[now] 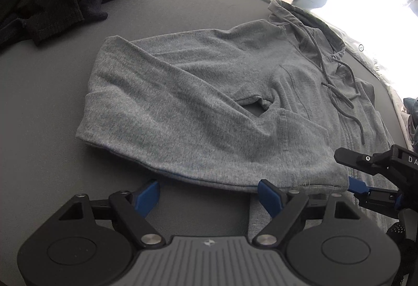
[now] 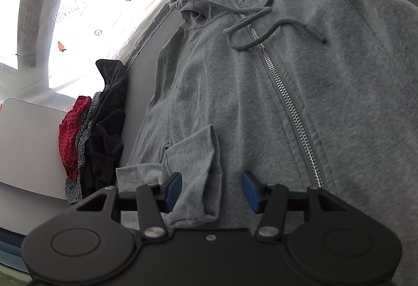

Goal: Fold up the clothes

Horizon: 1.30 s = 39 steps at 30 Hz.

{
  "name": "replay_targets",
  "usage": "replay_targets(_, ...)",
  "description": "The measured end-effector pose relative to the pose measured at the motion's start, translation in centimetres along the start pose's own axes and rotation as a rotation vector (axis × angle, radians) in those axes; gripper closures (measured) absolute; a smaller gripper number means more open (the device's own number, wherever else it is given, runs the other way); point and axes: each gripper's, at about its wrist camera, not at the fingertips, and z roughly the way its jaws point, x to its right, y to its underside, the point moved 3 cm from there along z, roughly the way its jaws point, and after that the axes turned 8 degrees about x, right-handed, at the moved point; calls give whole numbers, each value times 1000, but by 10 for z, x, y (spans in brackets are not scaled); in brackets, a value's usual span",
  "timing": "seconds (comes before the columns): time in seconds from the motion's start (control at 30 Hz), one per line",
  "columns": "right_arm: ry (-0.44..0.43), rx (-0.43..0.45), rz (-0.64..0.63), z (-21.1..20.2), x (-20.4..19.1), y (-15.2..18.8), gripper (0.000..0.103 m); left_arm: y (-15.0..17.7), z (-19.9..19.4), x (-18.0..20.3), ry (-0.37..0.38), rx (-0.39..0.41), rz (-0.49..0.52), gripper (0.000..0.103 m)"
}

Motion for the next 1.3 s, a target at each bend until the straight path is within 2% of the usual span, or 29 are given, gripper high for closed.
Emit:
replay_targets(0.03, -3, -4, 4, 1, 1, 0, 54, 0, -1, -1, -4, 1, -6, 20)
replay_targets(0.13, -14, -17, -9, 1, 0, 0, 71, -1, -2, -5, -16, 6, -33, 20)
replay_targets(0.2, -24, -21, -59, 1, -6, 1, 89, -2, -2, -6, -27, 9, -44, 20)
replay_targets(0.3, -43, -4, -172, -5, -21, 0, 96, -2, -2, -5, -45, 14, -55, 20)
replay_targets(0.37, -42, 10, -228, -10, -27, -3, 98, -2, -2, -5, -56, 20, -69, 20)
replay_targets(0.5, -37, 57, -306, -21, -33, -18, 101, -2, -4, -12, -83, 51, -159, 20)
replay_targets(0.57, -39, 94, -319, -29, -33, -33, 101, -3, -5, -16, -98, 68, -205, 20)
replay_targets(0.63, -49, 88, -286, -32, -27, -46, 101, -2, -5, -17, -111, 81, -232, 19)
replay_targets(0.73, -63, 2, -186, -23, -12, -47, 95, -3, -2, -10, -141, 81, -219, 15)
replay_targets(0.8, -67, -46, -131, -16, -3, -41, 83, -3, 0, -5, -164, 70, -187, 14)
replay_targets(0.87, -66, -88, -94, -10, 3, -30, 78, -3, 1, -4, -156, 63, -169, 14)
replay_targets(0.93, -82, -117, -60, -4, 5, -22, 78, -2, 2, -4, -143, 56, -154, 14)
replay_targets(1.07, -79, -130, 9, 4, 9, -13, 72, -1, 2, -5, -119, 43, -124, 12)
replay_targets(1.13, -89, -135, 53, 8, 12, -9, 68, 0, 3, -5, -106, 37, -108, 8)
replay_targets(1.3, -108, -133, 88, 12, 8, -1, 69, 0, 6, -3, -60, 7, -56, 0)
